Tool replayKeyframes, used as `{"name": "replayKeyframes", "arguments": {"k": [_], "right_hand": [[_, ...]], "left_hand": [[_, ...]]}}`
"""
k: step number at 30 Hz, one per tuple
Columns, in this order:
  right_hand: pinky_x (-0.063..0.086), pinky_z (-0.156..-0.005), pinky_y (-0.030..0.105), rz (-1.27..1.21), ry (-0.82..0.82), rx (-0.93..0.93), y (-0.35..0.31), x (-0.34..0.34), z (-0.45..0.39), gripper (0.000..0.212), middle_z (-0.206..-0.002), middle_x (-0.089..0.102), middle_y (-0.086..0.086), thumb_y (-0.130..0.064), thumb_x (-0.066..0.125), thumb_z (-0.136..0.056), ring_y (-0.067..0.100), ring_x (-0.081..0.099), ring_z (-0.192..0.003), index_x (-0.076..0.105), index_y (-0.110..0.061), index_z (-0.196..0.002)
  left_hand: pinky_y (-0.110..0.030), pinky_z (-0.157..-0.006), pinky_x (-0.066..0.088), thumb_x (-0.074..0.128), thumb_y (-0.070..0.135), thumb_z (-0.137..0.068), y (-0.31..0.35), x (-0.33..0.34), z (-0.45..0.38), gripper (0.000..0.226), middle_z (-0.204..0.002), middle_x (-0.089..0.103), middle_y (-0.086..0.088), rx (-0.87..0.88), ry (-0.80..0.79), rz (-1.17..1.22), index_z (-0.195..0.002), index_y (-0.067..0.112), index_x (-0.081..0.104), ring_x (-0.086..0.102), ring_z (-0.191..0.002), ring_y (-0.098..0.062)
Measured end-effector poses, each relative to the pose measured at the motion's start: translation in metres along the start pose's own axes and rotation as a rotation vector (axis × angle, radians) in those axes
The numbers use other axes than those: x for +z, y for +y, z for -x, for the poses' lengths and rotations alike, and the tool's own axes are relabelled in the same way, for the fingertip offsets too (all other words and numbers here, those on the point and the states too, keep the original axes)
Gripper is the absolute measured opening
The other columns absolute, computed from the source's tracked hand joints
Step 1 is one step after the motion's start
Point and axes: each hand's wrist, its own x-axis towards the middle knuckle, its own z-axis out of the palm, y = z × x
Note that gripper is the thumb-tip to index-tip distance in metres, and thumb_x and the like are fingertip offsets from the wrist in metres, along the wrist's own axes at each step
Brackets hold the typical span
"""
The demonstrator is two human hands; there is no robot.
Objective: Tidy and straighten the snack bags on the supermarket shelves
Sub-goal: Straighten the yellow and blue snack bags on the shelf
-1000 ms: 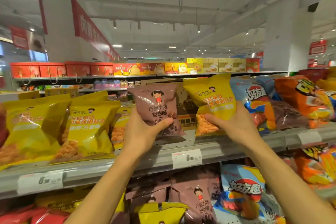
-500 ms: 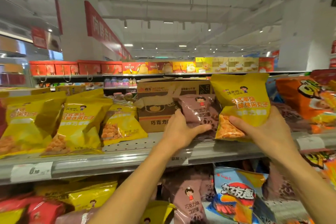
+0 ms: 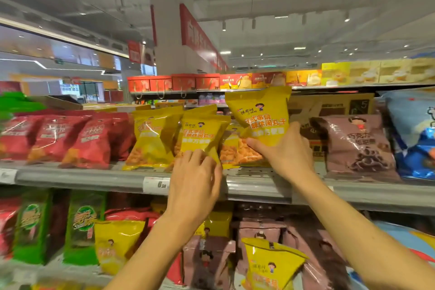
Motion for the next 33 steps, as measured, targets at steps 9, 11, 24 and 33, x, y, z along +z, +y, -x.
{"name": "replayKeyframes", "arguments": {"k": [9,11,24,33], "right_hand": [[0.044,-0.075,0.04,0.161,-0.165,0.088,-0.003,0.036,-0.003,0.12,-0.133,0.06,0.017,-0.084,0.07,-0.064,0.04,0.06,-0.118,0.024,-0.008,-0.145],[0.047,-0.079,0.042,0.234,-0.187,0.094,-0.004,0.034,-0.001,0.127,-0.137,0.058,0.018,-0.089,0.064,-0.064,0.041,0.059,-0.121,0.02,-0.005,-0.149],[0.056,-0.091,0.038,-0.053,-0.005,-0.047,0.018,-0.028,0.017,0.074,-0.11,0.066,-0.008,-0.067,0.071,-0.079,0.01,0.064,-0.105,0.052,-0.022,-0.135],[0.049,-0.066,0.013,-0.065,0.401,-0.177,0.102,-0.183,0.01,0.011,-0.085,0.065,-0.012,-0.026,0.07,-0.093,-0.001,0.063,-0.077,0.062,-0.024,-0.1]], "left_hand": [[-0.035,-0.076,0.046,0.052,0.031,-0.1,-0.012,0.004,0.014,0.021,-0.093,0.053,0.001,0.031,-0.021,0.075,-0.095,0.015,0.064,0.049,-0.092,-0.02],[-0.035,-0.077,0.045,0.052,0.032,-0.099,-0.012,0.007,0.013,0.02,-0.093,0.052,0.0,0.044,-0.013,0.057,-0.094,0.015,0.062,0.048,-0.091,-0.019],[-0.033,-0.068,0.044,0.057,0.026,-0.096,0.058,0.008,-0.019,0.015,-0.083,0.058,0.002,0.061,0.082,0.379,-0.087,0.015,0.063,0.052,-0.081,-0.017],[-0.038,-0.108,0.041,0.06,0.047,-0.093,0.203,0.053,-0.053,0.066,-0.145,0.049,-0.003,-0.195,-0.194,0.757,-0.147,0.015,0.039,0.048,-0.131,-0.018]]}}
